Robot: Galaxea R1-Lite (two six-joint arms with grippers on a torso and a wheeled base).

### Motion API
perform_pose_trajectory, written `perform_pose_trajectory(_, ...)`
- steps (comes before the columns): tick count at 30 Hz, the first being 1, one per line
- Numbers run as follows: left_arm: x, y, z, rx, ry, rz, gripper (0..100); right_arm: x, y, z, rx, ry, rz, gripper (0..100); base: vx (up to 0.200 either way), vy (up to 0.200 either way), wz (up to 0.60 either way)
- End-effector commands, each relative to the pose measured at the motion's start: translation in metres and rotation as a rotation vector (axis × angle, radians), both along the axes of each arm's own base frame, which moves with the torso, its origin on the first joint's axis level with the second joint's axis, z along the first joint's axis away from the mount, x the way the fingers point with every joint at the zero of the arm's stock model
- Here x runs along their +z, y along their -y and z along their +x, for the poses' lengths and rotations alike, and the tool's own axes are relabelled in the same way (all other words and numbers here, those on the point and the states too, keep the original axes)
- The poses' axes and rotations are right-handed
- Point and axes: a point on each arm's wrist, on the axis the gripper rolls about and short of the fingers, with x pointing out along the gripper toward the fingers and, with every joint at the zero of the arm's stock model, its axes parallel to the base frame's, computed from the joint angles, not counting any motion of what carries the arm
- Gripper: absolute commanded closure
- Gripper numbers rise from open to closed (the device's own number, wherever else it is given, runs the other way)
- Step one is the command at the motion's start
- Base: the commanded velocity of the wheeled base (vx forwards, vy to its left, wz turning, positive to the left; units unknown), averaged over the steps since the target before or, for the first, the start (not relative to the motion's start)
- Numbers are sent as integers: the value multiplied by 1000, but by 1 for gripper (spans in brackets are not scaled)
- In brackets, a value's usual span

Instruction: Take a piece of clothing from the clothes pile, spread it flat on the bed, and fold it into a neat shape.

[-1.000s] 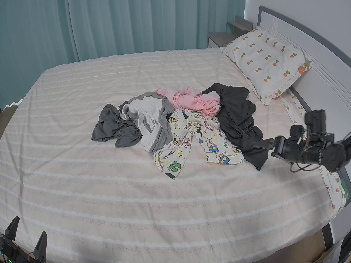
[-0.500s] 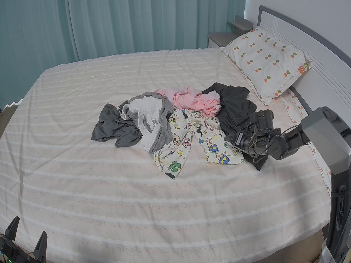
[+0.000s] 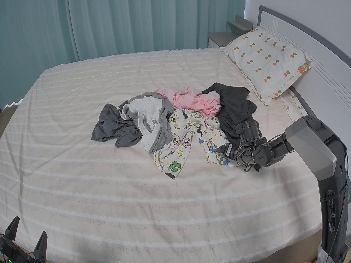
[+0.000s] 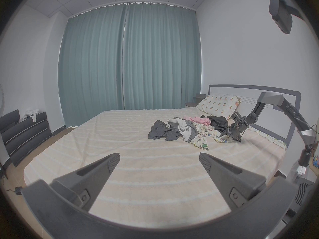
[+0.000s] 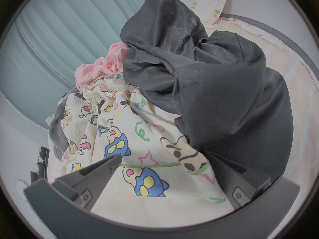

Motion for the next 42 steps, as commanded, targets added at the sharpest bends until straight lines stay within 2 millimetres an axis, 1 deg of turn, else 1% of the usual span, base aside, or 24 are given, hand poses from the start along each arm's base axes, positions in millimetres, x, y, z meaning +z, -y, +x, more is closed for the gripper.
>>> perform_pose_trajectory(1,-4,0,0,0,4,0,0,3,-4,1,-14,15,-15,0,0,0,0)
perform_pose_trajectory(8,-4,0,0,0,4,0,0,4,-19,7,-41,58,-43,0,0,0,0)
perform_pose_trajectory(13,-4,0,0,0,4,0,0,3,-25,9,-32,37,-53,0,0,0,0)
perform_pose_trajectory(14,-4,0,0,0,4,0,0,1,-25,10,-33,34,-54,100,0,0,0)
perform_pose_trajectory(20,-4,0,0,0,4,0,0,0,-24,5,-28,16,-63,100,0,0,0)
perform_pose_trajectory(22,-4,0,0,0,4,0,0,8,-20,0,-31,10,-60,100,0,0,0)
perform_pose_trajectory(26,-4,0,0,0,4,0,0,15,-12,-5,-39,3,-58,100,0,0,0)
perform_pose_trajectory(28,-4,0,0,0,4,0,0,20,0,-10,-52,-9,-64,100,0,0,0)
perform_pose_trajectory(31,-4,0,0,0,4,0,0,23,14,-20,-40,-43,-57,100,0,0,0)
perform_pose_trajectory(32,-4,0,0,0,4,0,0,23,14,-22,-35,-47,-56,100,0,0,0)
perform_pose_trajectory(33,-4,0,0,0,4,0,0,25,22,-32,3,-78,-42,100,0,0,0)
perform_pose_trajectory(36,-4,0,0,0,4,0,0,23,32,-48,70,-129,-31,100,0,0,0)
perform_pose_trajectory(41,-4,0,0,0,4,0,0,15,43,-58,81,-169,-55,100,0,0,0)
perform_pose_trajectory(42,-4,0,0,0,4,0,0,16,45,-59,81,-169,-56,100,0,0,0)
